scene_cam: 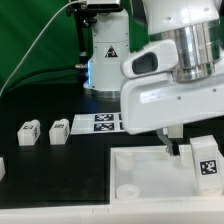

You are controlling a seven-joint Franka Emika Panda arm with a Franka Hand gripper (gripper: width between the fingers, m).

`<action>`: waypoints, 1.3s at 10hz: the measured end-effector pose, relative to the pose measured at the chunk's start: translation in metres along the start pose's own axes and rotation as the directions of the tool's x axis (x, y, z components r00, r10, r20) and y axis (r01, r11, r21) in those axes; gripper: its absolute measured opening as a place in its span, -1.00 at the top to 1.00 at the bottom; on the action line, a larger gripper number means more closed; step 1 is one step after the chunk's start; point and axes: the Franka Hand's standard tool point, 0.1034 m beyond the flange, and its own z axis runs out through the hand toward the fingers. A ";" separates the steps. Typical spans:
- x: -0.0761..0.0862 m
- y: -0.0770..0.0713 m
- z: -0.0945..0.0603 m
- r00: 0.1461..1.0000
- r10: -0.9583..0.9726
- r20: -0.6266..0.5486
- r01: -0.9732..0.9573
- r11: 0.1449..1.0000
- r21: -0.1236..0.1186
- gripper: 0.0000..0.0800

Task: Assemble one leg

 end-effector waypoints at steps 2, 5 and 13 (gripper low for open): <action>0.013 -0.003 -0.005 1.000 0.000 0.026 0.000 1.000 0.007 -0.62; 0.012 0.000 0.008 0.999 0.011 0.050 -0.012 1.000 0.010 -0.62; 0.005 -0.004 0.010 0.984 0.103 0.144 -0.105 0.994 0.004 0.02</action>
Offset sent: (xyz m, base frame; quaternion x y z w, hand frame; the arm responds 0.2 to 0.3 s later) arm 0.0031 -0.0055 -0.0123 -0.0005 -0.0225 0.0404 0.9989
